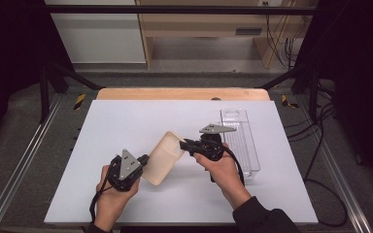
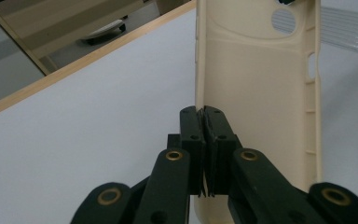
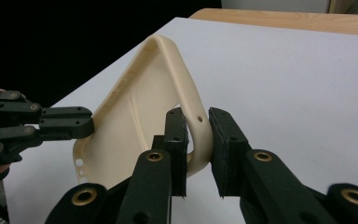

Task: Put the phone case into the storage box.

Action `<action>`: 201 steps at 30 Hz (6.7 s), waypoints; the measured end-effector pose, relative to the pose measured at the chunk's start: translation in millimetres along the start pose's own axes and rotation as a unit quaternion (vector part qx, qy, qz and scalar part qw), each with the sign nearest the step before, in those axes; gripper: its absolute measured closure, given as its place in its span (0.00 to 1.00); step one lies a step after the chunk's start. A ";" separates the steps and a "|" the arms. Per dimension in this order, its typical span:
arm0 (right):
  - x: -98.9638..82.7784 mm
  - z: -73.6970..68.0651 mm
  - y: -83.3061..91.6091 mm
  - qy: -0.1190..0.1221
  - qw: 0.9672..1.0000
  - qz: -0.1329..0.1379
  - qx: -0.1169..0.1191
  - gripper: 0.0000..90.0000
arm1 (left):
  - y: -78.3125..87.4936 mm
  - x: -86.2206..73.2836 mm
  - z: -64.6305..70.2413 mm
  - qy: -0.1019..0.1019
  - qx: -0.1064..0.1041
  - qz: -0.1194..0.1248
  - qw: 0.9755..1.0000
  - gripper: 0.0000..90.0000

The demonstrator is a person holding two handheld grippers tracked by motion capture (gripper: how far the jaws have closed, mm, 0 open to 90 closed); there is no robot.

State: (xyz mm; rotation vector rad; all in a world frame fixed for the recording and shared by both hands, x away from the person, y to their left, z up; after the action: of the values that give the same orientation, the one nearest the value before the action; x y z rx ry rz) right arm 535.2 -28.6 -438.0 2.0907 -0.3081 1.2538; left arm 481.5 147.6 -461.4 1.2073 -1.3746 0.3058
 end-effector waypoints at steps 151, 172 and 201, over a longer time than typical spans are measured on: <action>89.4 174.1 139.8 0.118 0.968 -0.015 -0.220 0.88 | 10.5 -46.2 -48.0 0.151 -0.005 0.060 0.987 0.05; 79.6 192.6 107.2 0.127 0.964 -0.041 -0.230 0.88 | 8.7 -46.9 -48.1 0.151 -0.009 0.058 0.987 0.04; 78.6 197.2 94.4 0.130 0.959 -0.041 -0.247 0.88 | 8.6 -47.3 -49.0 0.151 -0.010 0.058 0.987 0.04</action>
State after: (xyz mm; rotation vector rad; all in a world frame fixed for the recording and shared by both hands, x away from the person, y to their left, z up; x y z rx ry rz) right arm 663.3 -217.1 -392.9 1.4847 -0.3677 1.2330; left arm 490.6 211.2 -485.5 1.0193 -1.1806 0.5333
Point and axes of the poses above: each handheld gripper's, and its own axes: y roughly backward along the jaws, x roughly out of its top, z roughly to its right, the point moved 8 cm from there along -y, roughly forward along the jaws, and after that the axes turned 1 degree about x, right-handed, at the moved point
